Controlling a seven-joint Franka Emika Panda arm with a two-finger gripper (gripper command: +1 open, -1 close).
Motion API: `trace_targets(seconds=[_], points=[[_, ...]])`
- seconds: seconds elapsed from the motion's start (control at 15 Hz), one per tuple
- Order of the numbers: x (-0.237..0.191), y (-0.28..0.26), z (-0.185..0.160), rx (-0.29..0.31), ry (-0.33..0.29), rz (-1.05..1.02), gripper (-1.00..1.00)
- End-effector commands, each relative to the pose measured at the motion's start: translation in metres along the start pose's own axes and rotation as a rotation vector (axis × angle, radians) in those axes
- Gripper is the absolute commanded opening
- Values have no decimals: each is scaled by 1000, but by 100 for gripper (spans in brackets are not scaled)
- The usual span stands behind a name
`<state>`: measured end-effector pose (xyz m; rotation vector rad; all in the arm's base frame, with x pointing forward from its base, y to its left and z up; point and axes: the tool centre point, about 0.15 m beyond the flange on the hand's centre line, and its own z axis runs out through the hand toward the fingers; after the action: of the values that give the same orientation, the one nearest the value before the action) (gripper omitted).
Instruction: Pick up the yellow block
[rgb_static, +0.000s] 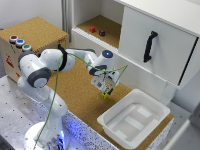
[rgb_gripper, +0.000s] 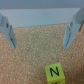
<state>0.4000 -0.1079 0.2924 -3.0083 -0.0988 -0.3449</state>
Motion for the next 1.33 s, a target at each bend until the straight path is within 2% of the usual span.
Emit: trace_targets(seconds=[0.0, 0.07, 0.2, 0.4, 0.53, 0.8, 1.0, 1.07, 1.27], points=[[-3, 32, 24, -72, -14, -164, 100], [-7, 42, 31, -73, -25, -195, 100], [-15, 56, 41, -30, -44, -227, 100], [-20, 57, 68, 35, -105, -262, 100], [-15, 49, 79, 41, -122, -282, 100], [5, 30, 89, 59, -108, -304, 100], [8, 21, 93, 23, -118, -331, 100], [7, 22, 93, 13, -122, -327, -100], [-4, 30, 84, -29, -118, -283, -100]])
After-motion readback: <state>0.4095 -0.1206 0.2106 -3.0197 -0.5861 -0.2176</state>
